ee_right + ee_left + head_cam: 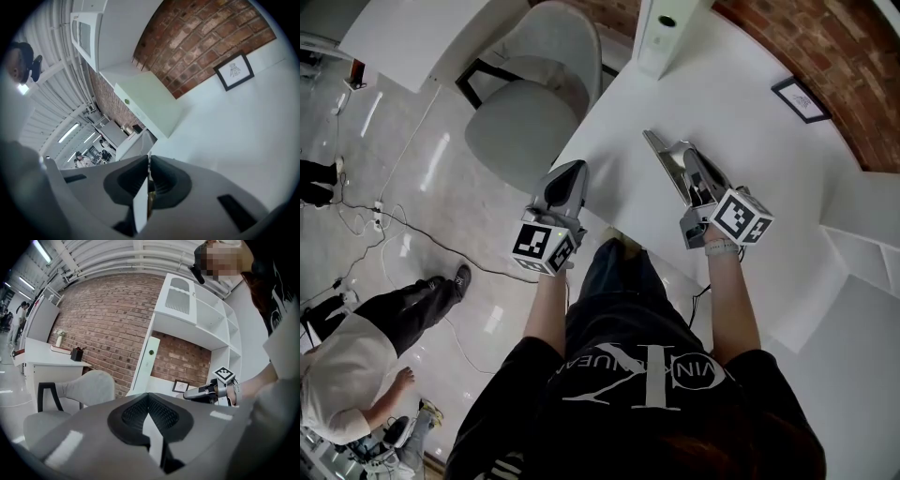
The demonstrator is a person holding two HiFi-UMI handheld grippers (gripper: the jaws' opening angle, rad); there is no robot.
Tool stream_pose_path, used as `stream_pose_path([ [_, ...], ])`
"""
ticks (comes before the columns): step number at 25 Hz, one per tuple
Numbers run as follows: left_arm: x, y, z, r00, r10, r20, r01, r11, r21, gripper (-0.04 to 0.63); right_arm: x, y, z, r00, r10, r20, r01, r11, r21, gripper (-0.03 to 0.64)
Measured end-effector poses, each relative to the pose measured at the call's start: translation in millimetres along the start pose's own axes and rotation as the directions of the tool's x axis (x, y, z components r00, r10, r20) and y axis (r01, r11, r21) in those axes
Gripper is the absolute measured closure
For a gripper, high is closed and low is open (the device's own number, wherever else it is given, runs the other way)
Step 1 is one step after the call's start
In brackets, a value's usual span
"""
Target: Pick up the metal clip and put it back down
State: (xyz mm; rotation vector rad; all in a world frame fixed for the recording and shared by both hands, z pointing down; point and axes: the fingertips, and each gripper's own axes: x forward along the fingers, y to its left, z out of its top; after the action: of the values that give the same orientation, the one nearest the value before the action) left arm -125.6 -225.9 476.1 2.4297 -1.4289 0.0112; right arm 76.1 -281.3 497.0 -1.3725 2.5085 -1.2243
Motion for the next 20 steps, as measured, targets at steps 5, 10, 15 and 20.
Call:
stream_pose_path([
  [5, 0, 5, -8, 1.0, 0.0, -0.011, 0.0, 1.0, -0.016, 0.584, 8, -2, -9, 1.0, 0.0, -0.007, 0.0, 1.0, -0.001, 0.588],
  [10, -1, 10, -13, 1.0, 0.008, -0.02, -0.008, 1.0, -0.022, 0.584, 14, -3, -16, 1.0, 0.005, -0.016, -0.005, 1.0, -0.027, 0.588],
  [15, -1, 12, -17, 1.0, 0.013, -0.025, -0.014, 1.0, -0.028, 0.584, 18, -8, -21, 1.0, 0.003, -0.027, -0.004, 1.0, -0.029, 0.588],
  [20, -1, 13, -15, 1.0, 0.015, -0.021, -0.016, 0.999, -0.035, 0.584, 18, -6, -23, 0.999, 0.004, -0.038, -0.006, 0.999, -0.052, 0.588],
])
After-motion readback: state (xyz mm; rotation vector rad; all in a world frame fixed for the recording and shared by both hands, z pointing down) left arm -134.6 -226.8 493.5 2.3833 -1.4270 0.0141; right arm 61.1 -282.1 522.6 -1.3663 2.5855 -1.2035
